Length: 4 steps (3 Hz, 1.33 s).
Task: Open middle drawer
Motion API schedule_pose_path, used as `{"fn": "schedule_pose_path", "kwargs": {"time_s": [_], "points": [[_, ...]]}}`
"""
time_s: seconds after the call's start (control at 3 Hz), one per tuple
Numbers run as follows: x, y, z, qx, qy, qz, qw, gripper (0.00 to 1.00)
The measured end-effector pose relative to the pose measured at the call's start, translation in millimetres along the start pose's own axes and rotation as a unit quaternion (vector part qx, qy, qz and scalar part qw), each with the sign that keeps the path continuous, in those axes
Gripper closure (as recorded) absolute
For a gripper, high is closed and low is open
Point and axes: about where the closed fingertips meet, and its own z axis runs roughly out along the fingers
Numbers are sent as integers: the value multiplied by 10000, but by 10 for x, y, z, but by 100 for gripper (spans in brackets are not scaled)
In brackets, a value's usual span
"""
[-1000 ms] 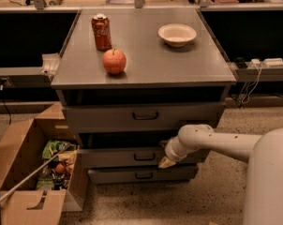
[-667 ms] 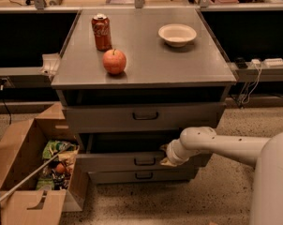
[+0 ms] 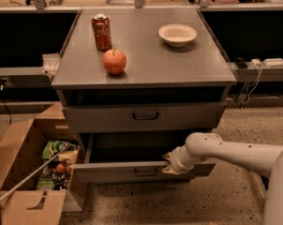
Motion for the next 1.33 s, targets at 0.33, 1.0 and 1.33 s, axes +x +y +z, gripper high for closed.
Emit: {"fn": "schedule_pose_path", "kwargs": {"time_s": [0.33,1.0,1.33], "points": [[-3,3,2,-3,-1,1,10000,84],[-4,3,3,-3,-1,1,10000,38],[-4,4,3,-4,-1,1,10000,7]]}}
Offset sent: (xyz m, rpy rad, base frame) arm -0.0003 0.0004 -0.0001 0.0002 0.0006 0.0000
